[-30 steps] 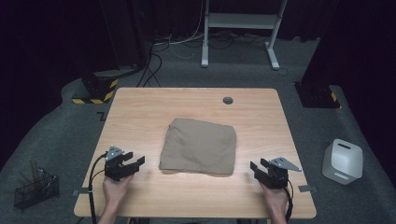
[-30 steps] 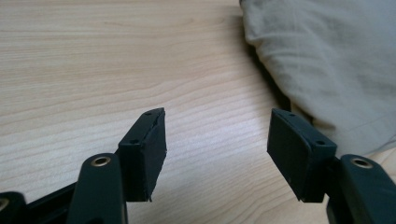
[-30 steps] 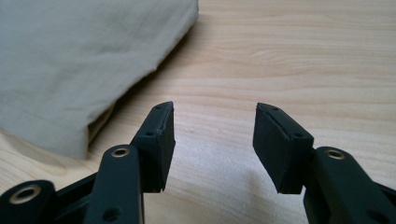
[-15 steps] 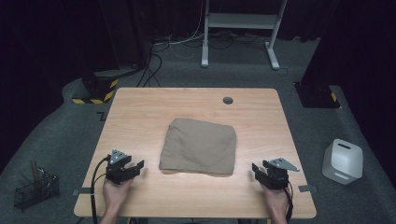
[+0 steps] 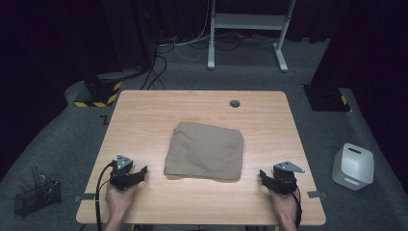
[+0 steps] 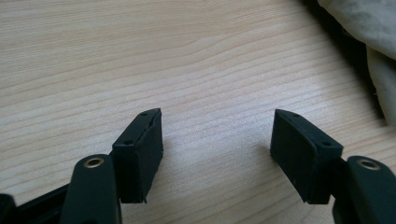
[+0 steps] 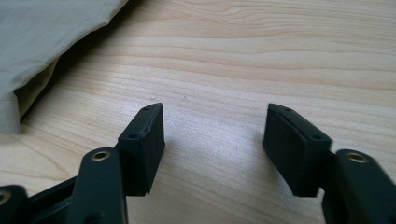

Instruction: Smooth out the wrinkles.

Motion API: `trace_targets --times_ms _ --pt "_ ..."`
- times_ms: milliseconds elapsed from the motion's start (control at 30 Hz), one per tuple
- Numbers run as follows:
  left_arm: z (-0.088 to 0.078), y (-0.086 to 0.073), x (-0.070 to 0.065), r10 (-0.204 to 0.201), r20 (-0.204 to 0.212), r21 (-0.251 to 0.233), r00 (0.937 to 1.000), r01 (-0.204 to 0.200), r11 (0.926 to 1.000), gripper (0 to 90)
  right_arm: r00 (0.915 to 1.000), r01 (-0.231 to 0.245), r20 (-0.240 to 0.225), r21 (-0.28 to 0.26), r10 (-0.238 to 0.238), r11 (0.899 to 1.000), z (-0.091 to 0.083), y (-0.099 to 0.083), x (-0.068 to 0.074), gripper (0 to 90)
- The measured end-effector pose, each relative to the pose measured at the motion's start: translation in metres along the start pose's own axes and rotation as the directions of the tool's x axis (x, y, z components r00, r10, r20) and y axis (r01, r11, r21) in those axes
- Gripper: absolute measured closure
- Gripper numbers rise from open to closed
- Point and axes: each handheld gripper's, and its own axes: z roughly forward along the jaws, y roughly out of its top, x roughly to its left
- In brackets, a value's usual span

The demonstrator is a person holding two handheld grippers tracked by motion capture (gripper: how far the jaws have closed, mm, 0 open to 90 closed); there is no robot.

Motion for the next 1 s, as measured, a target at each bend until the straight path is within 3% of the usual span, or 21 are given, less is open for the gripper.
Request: trace_targets --times_ms 100,367,1000 --pt "0.0001 0.0003 -0.0006 0.015 -0.013 0.005 0.9998 -0.015 0.9999 32.5 0.9997 0.021 0.011 0.002 -0.021 1.0 0.0009 0.0003 0.0016 36.8" --pt "0.001 0.0006 -0.0009 -0.007 -0.037 0.013 0.9993 0.007 0.9999 25.9 0.9994 0.027 0.023 0.009 -0.027 1.0 0.0017 0.0005 0.0032 33.6" --pt "0.0015 0.0005 -0.0009 -0.012 -0.03 0.013 0.9995 0.013 0.9998 24.1 0.9992 0.034 0.02 0.013 -0.035 0.999 0.0017 0.0005 0.0037 31.9"
